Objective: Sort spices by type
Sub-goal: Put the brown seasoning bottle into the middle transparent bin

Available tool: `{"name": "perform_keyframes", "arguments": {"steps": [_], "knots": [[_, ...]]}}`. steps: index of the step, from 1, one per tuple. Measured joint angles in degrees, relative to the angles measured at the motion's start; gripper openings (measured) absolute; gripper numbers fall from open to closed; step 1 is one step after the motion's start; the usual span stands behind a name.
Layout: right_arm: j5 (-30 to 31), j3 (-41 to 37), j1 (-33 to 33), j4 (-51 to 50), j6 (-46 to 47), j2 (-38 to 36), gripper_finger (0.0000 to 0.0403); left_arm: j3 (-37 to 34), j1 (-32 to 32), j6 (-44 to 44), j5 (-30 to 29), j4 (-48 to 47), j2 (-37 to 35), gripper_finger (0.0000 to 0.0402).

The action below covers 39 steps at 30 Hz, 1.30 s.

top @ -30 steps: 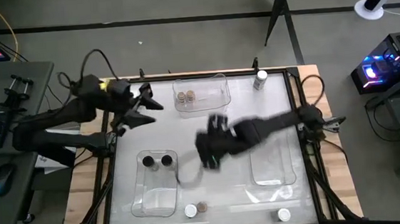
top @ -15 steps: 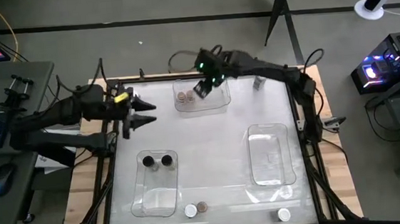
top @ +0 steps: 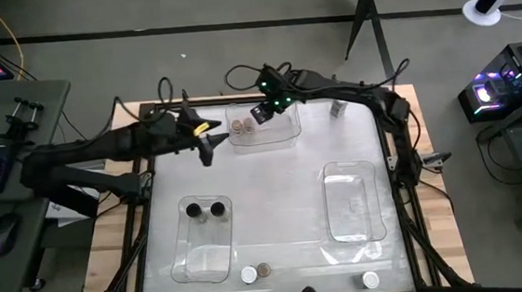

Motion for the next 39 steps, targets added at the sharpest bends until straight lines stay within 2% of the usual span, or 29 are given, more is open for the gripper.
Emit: {"name": "perform_keyframes", "arguments": {"steps": [6,12,15,22,29,39], "knots": [[2.2,13.5,2.0,-7.8,-0.7,10.1,0.0170,0.0,2.5,1.5,8.9,2.5,2.2,0.0218],[6.0,27.3,2.0,-20.5,-2.0,19.7,0.0170,0.0,2.9,1.5,10.6,0.7,-0.4,0.0218],[7.5,31.1,2.0,-22.6,-2.2,22.8,0.0170,0.0,2.9,1.5,10.7,0.0,-1.4,0.0218],[8.1,27.4,2.6,-20.9,2.3,23.7,0.0170,0.0,2.9,1.5,10.7,-0.1,-1.8,0.0218],[9.7,27.3,2.6,-18.2,5.1,23.7,0.0195,0.0,2.9,1.5,10.8,-0.1,-1.9,0.0218],[8.4,27.3,2.5,-17.3,5.4,23.7,0.0202,0.0,2.8,1.5,10.9,-0.2,-1.9,0.0218]]}}
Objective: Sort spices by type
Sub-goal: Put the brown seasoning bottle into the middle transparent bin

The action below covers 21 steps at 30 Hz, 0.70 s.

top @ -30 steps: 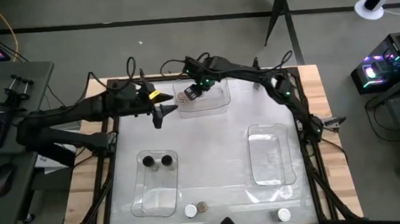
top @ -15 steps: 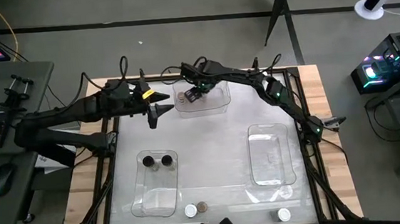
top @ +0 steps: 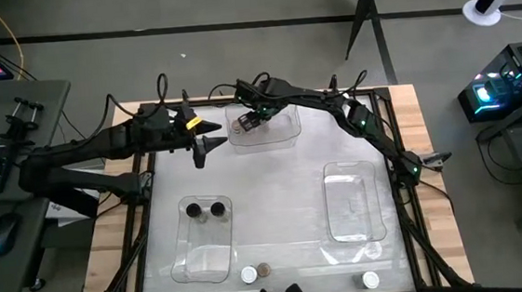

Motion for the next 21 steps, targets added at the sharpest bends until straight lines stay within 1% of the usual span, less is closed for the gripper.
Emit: {"name": "perform_keyframes", "arguments": {"steps": [4,8,11,13,16,19,21], "knots": [[-2.0,0.0,0.0,-0.4,0.0,0.0,0.0207,0.0,0.0,0.0,0.1,0.0,0.0,0.0218],[-1.0,0.0,0.0,-0.3,-0.5,0.0,0.0222,0.0,0.0,0.0,0.1,0.0,0.0,0.0218],[0.3,1.7,-0.2,-1.1,-2.1,0.0,0.0233,0.0,0.0,0.0,0.1,0.0,0.0,0.0218],[0.3,3.6,-0.4,-1.8,-3.7,0.0,0.0236,0.0,0.0,0.0,0.1,0.0,0.0,0.0218],[0.1,2.9,-0.9,-1.3,-5.8,-1.7,0.0236,0.0,0.0,0.0,0.1,0.0,0.0,0.0218],[0.2,3.3,-1.2,-4.9,-7.4,-3.1,0.0236,0.0,0.0,0.0,0.1,-0.1,0.0,0.0218],[0.7,3.3,-1.2,-7.7,-10.2,-3.8,0.0236,0.0,0.0,0.0,0.1,0.0,0.0,0.0218]]}}
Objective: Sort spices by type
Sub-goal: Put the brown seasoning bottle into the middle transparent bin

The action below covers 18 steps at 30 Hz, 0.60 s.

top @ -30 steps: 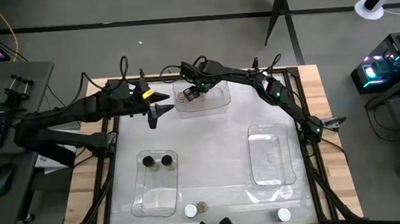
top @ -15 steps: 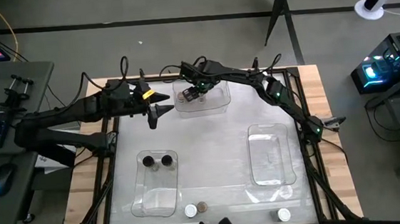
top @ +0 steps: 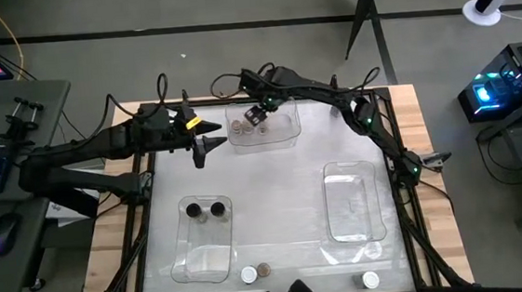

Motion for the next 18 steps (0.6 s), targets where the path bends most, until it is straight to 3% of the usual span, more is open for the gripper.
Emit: {"name": "perform_keyframes", "arguments": {"steps": [3,5,11,18], "knots": [[-0.2,-0.8,0.5,-3.9,-3.8,-0.1,0.0219,0.0,0.0,0.0,0.0,-0.1,0.0,0.0218],[-0.5,-2.3,1.1,-5.0,-5.6,-0.1,0.0186,0.0,0.0,0.0,0.0,-0.4,0.0,0.0218],[-2.4,-7.6,1.3,-0.7,-6.3,0.0,0.0021,0.0,0.0,-1.1,-0.9,-1.3,0.0,0.0218],[-3.2,-11.7,1.7,2.3,-3.9,0.0,0.0008,0.0,0.0,-1.1,-1.1,-1.3,0.0,0.0218]]}}
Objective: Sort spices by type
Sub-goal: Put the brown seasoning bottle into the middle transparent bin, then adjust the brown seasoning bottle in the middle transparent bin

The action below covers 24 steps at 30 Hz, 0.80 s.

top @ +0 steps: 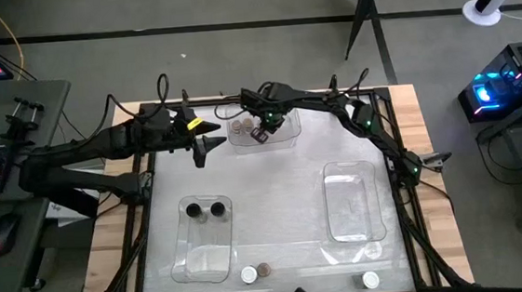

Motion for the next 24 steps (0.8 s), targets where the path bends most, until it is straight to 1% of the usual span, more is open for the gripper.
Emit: {"name": "perform_keyframes", "arguments": {"steps": [2,4,13,18,24], "knots": [[-0.6,-0.8,-0.1,2.0,0.5,0.0,0.0003,0.0,0.0,0.0,0.0,0.0,0.0,0.0218],[-1.3,-0.9,-0.2,3.2,1.3,0.0,0.0008,0.0,0.0,0.0,0.0,0.0,0.0,0.0218],[-1.0,-0.8,-0.2,8.6,4.6,0.0,0.0004,0.0,0.0,0.0,-0.2,0.0,0.0,0.0218],[0.5,-0.8,-0.7,4.6,1.2,-0.7,0.0001,0.0,0.0,0.4,-0.1,0.0,0.0,0.0218],[-0.3,-0.8,-1.0,-0.5,-2.7,-5.8,0.0002,0.0,0.1,2.2,-0.1,0.0,0.0,0.0218]]}}
